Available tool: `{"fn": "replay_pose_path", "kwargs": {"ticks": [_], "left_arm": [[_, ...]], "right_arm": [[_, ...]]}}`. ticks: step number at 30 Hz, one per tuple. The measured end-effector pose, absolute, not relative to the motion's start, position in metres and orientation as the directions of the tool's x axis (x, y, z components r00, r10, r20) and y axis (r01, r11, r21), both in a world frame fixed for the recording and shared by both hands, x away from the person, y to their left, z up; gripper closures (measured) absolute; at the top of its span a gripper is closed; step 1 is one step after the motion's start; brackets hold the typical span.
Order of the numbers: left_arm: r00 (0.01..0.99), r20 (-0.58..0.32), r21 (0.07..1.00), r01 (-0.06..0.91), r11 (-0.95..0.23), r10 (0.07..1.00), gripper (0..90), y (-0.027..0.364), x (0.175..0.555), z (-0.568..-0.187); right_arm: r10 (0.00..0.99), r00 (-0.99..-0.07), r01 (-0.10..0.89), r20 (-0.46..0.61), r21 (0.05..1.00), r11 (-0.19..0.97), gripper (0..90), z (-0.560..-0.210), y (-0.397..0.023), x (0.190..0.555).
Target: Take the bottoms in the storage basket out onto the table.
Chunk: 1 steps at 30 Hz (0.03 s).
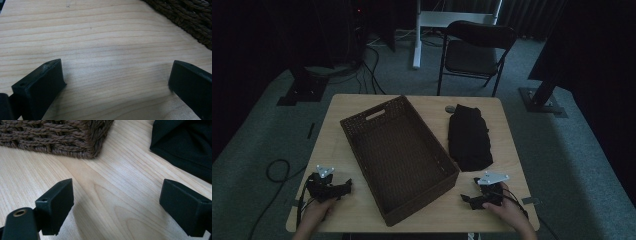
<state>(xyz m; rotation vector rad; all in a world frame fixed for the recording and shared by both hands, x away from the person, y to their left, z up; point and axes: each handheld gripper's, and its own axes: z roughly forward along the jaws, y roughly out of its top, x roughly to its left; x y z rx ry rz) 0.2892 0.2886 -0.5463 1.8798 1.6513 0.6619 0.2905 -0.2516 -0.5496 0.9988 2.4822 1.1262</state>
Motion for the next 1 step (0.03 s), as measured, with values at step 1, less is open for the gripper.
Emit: {"fn": "replay_pose_path", "kwargs": {"ticks": [1], "left_arm": [[0.114,0.008,0.684,0.724,-0.089,0.993,0.1,0.2877,0.2887,-0.5463]], "right_arm": [[0.670,-0.740,0.486,0.058,0.734,0.474,11.8,-0.5496,-0.2513,0.2901]]}}
